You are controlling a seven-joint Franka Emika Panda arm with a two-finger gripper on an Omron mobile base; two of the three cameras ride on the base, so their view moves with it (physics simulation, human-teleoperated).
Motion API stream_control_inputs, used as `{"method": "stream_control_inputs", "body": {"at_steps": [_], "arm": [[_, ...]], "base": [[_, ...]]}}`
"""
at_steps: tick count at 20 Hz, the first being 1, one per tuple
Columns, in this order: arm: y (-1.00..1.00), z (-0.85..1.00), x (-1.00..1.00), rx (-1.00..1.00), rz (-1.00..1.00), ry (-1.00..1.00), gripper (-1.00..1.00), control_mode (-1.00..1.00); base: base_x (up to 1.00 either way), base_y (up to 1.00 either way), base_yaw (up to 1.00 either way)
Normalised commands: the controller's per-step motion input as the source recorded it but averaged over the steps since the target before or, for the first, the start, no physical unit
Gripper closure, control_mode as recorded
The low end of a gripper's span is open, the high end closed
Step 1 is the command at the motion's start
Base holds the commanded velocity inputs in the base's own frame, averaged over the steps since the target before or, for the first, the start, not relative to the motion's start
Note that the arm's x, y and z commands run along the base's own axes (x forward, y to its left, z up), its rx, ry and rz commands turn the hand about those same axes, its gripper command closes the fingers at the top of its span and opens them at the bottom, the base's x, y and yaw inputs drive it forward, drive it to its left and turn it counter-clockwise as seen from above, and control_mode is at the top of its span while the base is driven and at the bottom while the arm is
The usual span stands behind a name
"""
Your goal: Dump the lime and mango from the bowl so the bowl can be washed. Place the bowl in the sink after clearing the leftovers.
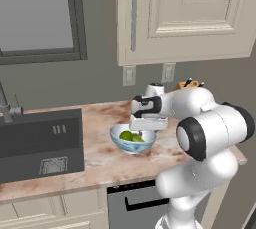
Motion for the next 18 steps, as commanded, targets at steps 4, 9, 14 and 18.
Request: {"method": "stream_control_inputs", "body": {"at_steps": [4, 9, 14, 18], "arm": [[0.0, -0.23, 0.0, 0.0, 0.0, -0.03, 1.0, -1.0], [0.0, -0.03, 0.0, 0.0, 0.0, 0.0, 1.0, -1.0], [0.0, 0.01, -0.37, 0.0, 0.0, -0.09, 1.0, -1.0], [0.0, 0.13, -0.61, 0.0, 0.0, -0.2, 1.0, -1.0]], "base": [[0.0, 0.0, 0.0], [0.0, 0.0, 0.0], [0.0, 0.0, 0.0], [0.0, 0.0, 0.0]]}}
